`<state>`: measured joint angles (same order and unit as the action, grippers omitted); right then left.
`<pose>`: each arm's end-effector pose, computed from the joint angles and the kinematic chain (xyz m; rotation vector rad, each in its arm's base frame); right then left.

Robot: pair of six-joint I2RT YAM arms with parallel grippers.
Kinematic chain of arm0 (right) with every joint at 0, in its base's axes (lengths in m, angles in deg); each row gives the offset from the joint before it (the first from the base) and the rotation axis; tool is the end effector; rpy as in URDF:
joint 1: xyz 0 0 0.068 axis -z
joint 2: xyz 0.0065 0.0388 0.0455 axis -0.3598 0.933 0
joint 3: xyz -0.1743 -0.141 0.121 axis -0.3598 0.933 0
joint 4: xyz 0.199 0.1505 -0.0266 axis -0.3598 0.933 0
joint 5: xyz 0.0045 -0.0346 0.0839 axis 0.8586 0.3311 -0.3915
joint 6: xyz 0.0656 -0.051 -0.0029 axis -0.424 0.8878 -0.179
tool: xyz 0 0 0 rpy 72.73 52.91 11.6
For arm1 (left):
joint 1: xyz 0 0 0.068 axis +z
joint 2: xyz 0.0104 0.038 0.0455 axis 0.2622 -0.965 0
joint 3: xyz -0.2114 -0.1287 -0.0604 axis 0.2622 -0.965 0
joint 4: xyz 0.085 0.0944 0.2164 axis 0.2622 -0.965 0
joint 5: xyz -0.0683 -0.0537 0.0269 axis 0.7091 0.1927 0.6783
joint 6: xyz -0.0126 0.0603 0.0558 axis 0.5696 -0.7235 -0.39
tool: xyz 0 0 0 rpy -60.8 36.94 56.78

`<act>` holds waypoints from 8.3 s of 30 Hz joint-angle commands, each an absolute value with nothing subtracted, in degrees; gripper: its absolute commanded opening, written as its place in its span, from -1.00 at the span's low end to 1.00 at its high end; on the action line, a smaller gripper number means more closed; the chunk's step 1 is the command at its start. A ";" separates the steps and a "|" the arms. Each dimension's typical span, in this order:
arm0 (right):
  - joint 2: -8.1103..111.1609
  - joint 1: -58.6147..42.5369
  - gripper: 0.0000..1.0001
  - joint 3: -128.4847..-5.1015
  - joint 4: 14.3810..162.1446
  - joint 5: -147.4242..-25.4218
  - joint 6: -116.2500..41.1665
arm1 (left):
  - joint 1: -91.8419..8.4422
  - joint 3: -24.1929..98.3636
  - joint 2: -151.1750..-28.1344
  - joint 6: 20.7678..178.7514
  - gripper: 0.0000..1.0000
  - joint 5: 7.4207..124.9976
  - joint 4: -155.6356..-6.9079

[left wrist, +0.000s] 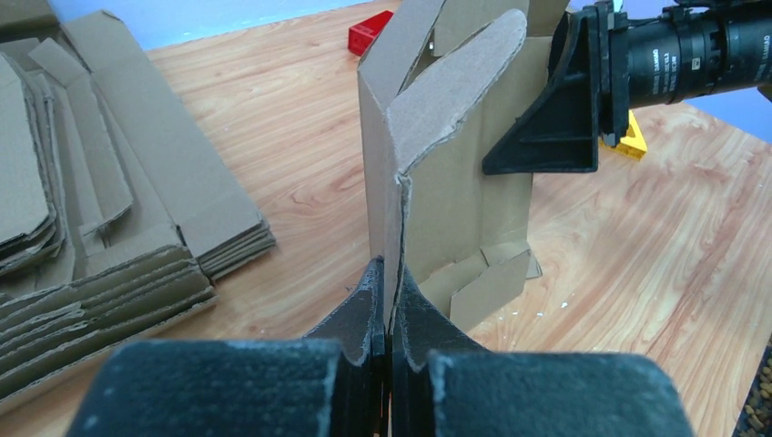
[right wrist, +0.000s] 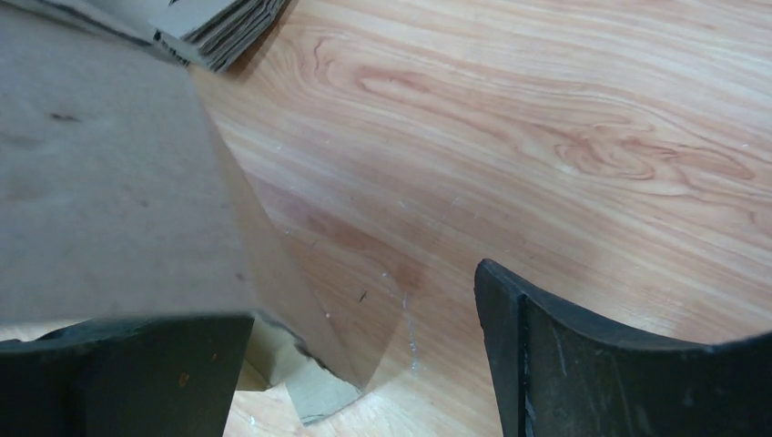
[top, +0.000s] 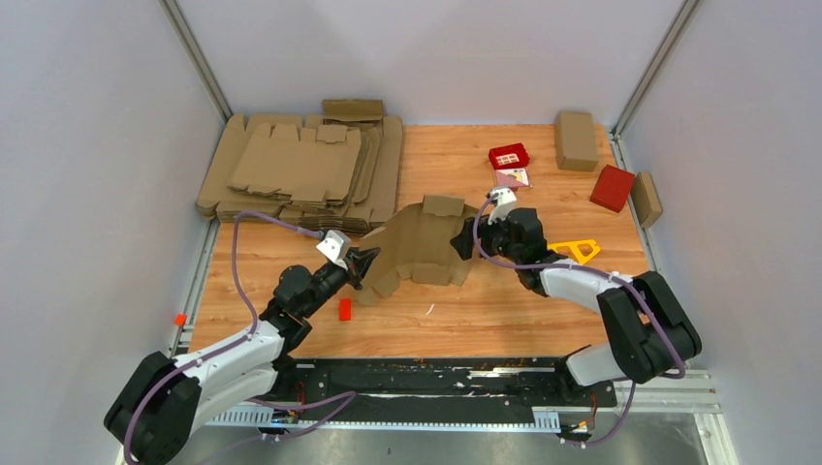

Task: Fold the paper box

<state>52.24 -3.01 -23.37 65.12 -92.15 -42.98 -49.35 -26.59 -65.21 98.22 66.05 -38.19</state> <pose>0.2770 0.1422 0.1513 -0.3636 2.0566 0.6299 0.1798 -0.1342 0.1974 0.4402 1.5049 -0.7192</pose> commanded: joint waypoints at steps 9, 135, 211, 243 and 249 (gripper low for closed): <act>53.59 -18.77 0.79 -24.38 71.99 -73.20 -35.38 | -49.72 -27.69 -68.25 100.92 -1.00 67.14 -30.20; 57.39 -44.74 0.87 -25.80 86.10 -44.52 -72.05 | -50.82 -32.10 -68.32 107.68 -1.00 65.49 -25.38; 54.89 -24.01 0.20 -29.74 85.37 -64.71 -68.66 | -63.28 -28.57 -86.77 108.13 -0.99 59.24 -21.90; 53.61 -31.67 1.00 -24.86 92.25 -62.43 -69.86 | -63.28 -30.67 -74.59 110.74 -0.99 57.51 -35.70; 56.43 -34.63 0.95 -26.46 97.05 -55.20 -69.29 | -63.28 -29.53 -73.50 110.24 -0.99 57.23 -40.74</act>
<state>53.86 -33.08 -25.97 88.12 -58.62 -69.38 -62.82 -28.84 -73.12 109.46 56.41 -28.46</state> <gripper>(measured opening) 0.996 0.010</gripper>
